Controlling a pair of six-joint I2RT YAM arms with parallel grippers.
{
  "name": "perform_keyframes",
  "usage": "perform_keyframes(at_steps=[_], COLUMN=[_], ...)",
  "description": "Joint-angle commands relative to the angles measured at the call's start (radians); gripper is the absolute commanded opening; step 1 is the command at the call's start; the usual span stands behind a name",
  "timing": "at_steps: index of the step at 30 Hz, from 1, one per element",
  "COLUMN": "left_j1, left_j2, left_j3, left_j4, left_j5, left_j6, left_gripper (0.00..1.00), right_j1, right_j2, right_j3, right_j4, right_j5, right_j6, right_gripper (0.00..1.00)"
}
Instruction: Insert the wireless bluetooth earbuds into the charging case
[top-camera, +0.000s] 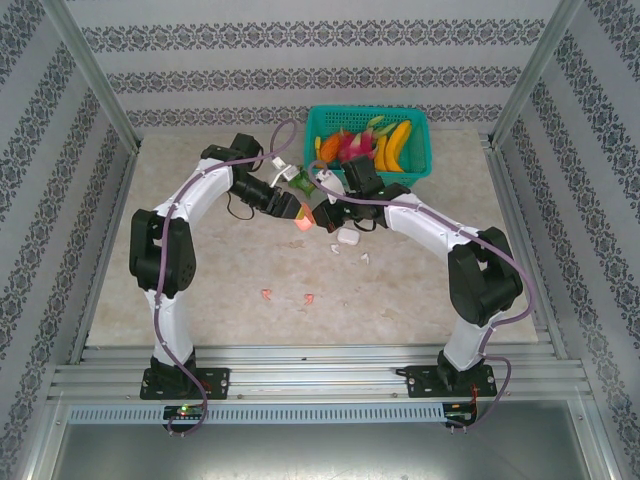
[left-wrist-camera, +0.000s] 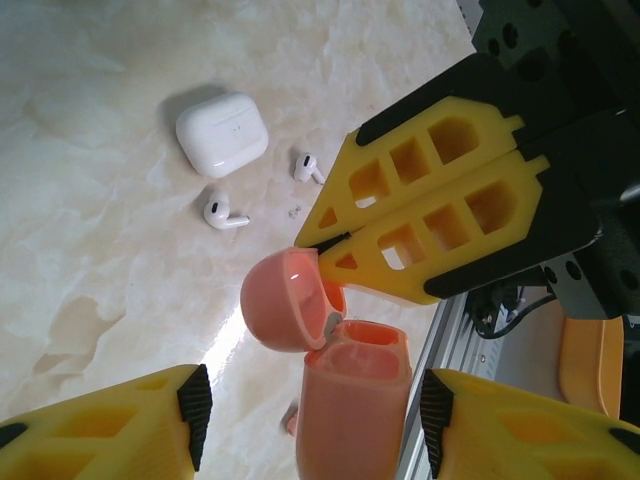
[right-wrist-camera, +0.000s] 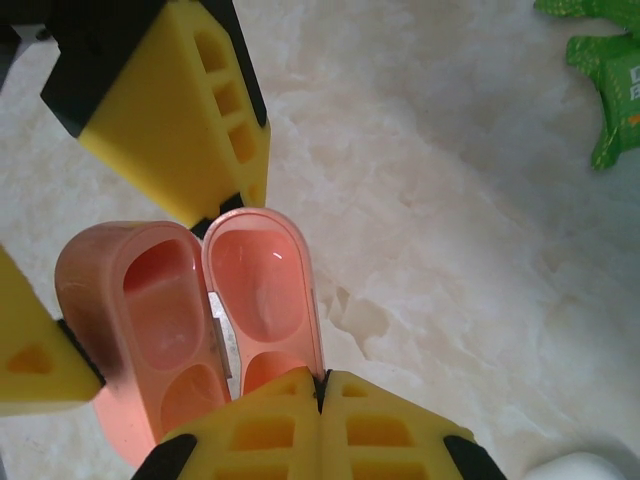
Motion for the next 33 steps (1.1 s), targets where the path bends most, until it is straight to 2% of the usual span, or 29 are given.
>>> perform_keyframes(at_steps=[1, 9, 19, 26, 33], left_j1=[-0.007, -0.007, -0.006, -0.007, -0.007], left_j2=[0.017, 0.020, 0.027, 0.036, 0.042], left_j3=[0.007, 0.010, 0.015, 0.015, 0.010], left_j4=[-0.038, -0.066, -0.103, -0.098, -0.073], left_j5=[0.050, 0.086, 0.117, 0.123, 0.130], left_j6=[0.041, 0.075, 0.109, 0.104, 0.089], left_gripper=[0.56, 0.42, 0.34, 0.32, 0.21], right_j1=[0.010, 0.008, 0.006, 0.006, 0.005], right_j2=[0.016, 0.024, 0.031, 0.036, 0.035], right_j3=[0.038, 0.046, 0.054, 0.056, 0.052], right_j4=[-0.014, -0.018, -0.024, -0.020, -0.012], right_j5=[-0.029, -0.034, -0.035, -0.039, -0.040], right_j6=[-0.015, -0.015, -0.017, -0.015, -0.008], right_gripper=[0.00, 0.00, 0.00, 0.00, 0.00])
